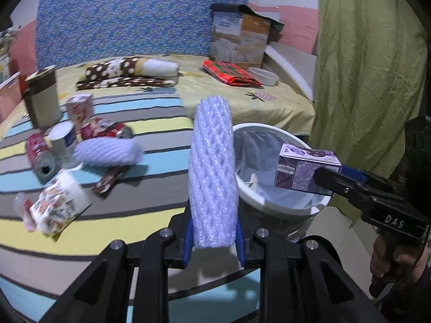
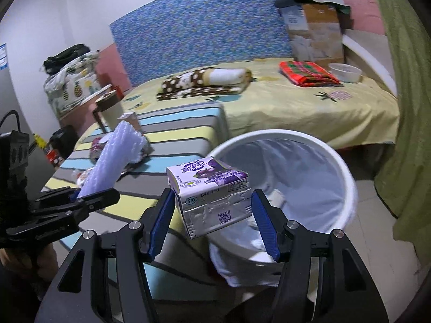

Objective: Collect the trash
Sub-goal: 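Carry the purple milk carton over the bin and open the right tool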

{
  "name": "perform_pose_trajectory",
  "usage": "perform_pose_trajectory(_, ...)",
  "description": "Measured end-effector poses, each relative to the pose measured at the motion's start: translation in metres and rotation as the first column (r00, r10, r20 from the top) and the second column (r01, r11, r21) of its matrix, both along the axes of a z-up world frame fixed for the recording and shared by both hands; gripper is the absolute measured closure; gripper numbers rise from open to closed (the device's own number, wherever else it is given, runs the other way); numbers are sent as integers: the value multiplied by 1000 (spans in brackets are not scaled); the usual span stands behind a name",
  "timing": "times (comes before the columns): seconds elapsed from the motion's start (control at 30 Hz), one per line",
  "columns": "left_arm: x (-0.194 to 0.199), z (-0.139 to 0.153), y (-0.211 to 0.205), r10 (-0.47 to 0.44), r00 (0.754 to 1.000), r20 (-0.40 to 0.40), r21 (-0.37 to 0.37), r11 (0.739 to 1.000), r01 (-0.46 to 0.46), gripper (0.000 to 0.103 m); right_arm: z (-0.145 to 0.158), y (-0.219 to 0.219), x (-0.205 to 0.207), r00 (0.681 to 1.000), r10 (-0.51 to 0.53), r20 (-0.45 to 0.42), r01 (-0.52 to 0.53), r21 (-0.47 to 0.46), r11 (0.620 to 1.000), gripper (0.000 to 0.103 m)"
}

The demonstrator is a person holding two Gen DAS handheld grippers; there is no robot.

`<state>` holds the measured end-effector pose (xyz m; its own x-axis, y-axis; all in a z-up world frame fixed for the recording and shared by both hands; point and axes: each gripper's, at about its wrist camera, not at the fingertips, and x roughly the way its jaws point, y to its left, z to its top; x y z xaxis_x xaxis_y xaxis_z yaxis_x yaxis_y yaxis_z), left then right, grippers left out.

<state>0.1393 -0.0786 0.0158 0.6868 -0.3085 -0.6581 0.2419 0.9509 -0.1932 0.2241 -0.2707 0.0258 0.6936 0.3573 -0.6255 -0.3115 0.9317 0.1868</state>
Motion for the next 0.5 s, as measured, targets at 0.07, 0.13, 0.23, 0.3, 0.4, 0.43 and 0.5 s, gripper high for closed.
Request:
perform_pose_trajectory(0.07,4,1,-10,-24,1000,0,2,1000,24,77,-2,-7,0,1000,-19,-2,19,-4,1000,43)
perform_pose_trajectory(0.13,9,0,-21,-50,999,-2,4,999,50,77,-4,-13,0,999,-37,-6,37,-12,999,43)
perform_pose_trajectory(0.23,15,-3,-34,-86,996,-8,5,996,86,77,-6,-21,0,998,-57,-13,56,-19,998,43)
perform_pose_trajectory(0.3,19,-5,-44,-104,994,-15,8,995,104,77,-8,-25,0,997,-72,-19,71,-23,997,43)
perform_pose_trajectory(0.4,23,-8,-55,-131,991,-23,9,991,131,76,-11,-33,0,995,-92,-28,91,-28,995,43)
perform_pose_trajectory(0.43,25,-8,-58,-137,990,-25,11,991,137,76,-11,-36,1,995,-98,-31,97,-29,995,43)
perform_pose_trajectory(0.5,28,-9,-64,-150,988,-30,12,989,150,76,-13,-40,2,993,-110,-38,109,-32,994,43)
